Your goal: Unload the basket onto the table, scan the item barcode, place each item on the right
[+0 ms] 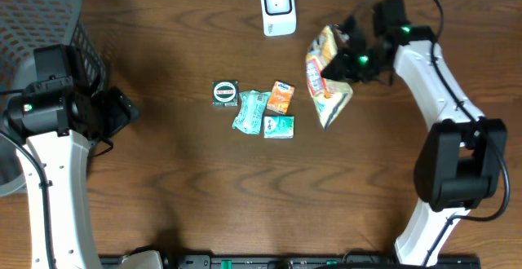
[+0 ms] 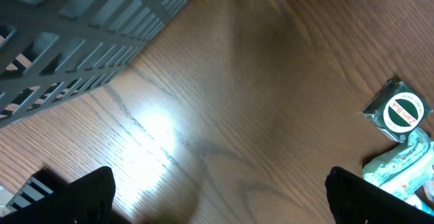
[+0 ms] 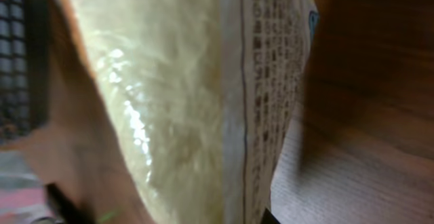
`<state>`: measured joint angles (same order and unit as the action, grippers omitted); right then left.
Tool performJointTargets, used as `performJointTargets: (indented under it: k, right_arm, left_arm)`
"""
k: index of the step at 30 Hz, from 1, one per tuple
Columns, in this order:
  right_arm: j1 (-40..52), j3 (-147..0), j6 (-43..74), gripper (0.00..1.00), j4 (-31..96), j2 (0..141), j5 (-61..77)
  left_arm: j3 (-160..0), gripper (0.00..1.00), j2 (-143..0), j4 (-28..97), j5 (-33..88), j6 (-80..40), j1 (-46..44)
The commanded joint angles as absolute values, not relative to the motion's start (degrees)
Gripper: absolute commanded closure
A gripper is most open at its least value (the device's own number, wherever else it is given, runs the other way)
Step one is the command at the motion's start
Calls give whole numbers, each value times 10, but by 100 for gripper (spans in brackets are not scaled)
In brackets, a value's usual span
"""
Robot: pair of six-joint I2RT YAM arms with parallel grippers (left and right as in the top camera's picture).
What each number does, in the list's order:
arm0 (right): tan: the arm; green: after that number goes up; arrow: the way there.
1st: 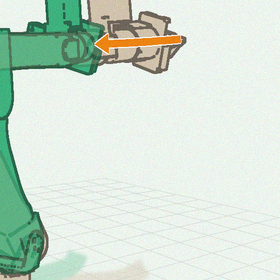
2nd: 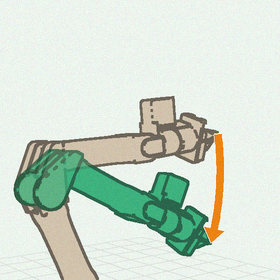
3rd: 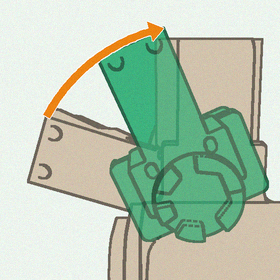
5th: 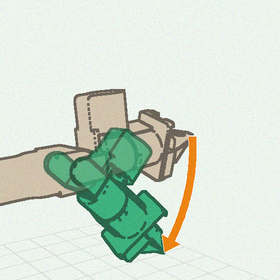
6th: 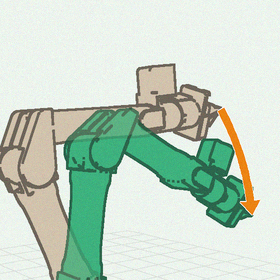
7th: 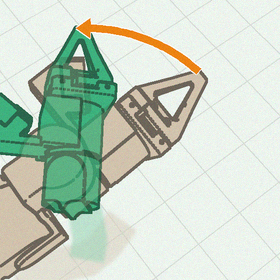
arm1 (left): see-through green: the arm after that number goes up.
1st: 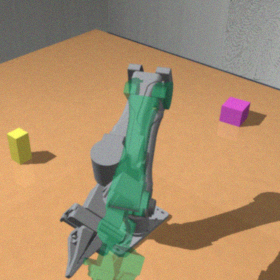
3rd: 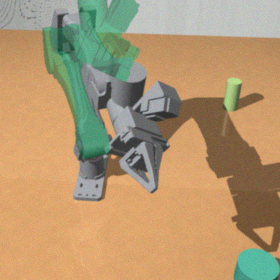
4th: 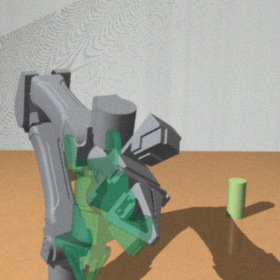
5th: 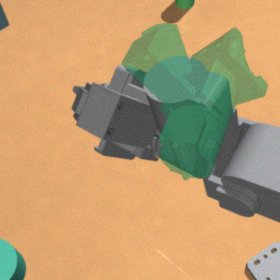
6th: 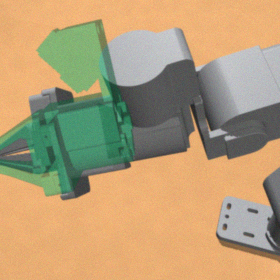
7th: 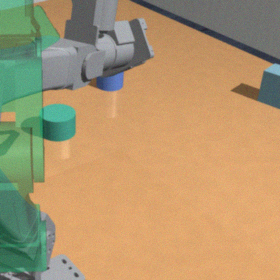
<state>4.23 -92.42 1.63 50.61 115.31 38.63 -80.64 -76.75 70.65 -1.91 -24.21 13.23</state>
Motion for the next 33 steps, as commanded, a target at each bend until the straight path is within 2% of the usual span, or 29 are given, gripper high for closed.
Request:
performJointTargets:
  k: [1,5,7,8,11,15,19,23,24,26,28,33]
  right_arm:
    - [3,-870,-9,97,478,1172,528]
    - [-37,-817,-9,92,448,1178,540]
    - [-49,-804,-8,65,447,1178,495]
    - [-54,-805,-5,57,455,1178,458]
    - [-69,-818,43,49,480,1175,331]
    - [-86,-886,47,50,556,1173,249]
    - [-85,-988,73,46,655,1172,140]
    - [-68,-1075,72,47,732,1172,110]
    - [-60,-1089,72,50,742,1172,111]
    - [-43,-1099,72,65,746,1172,111]
    - [-22,-1096,72,75,747,1173,111]
    - [49,-1039,43,79,695,1173,72]
  left_arm:
    - [-805,2,-765,709,-29,-245,134]
    - [-805,2,-765,709,-28,-245,134]
    - [-805,2,-765,709,-28,-245,134]
    - [-805,3,-765,709,-28,-245,134]
    - [-805,2,-765,709,-28,-245,134]
    - [-805,2,-765,709,-28,-245,134]
    - [-805,2,-765,709,-29,-245,134]
    - [-805,2,-765,709,-28,-245,134]
    - [-805,3,-765,709,-28,-245,134]
    - [-805,3,-765,709,-28,-245,134]
    - [-805,3,-765,709,-28,-245,134]
    - [-805,2,-765,709,-28,-245,134]
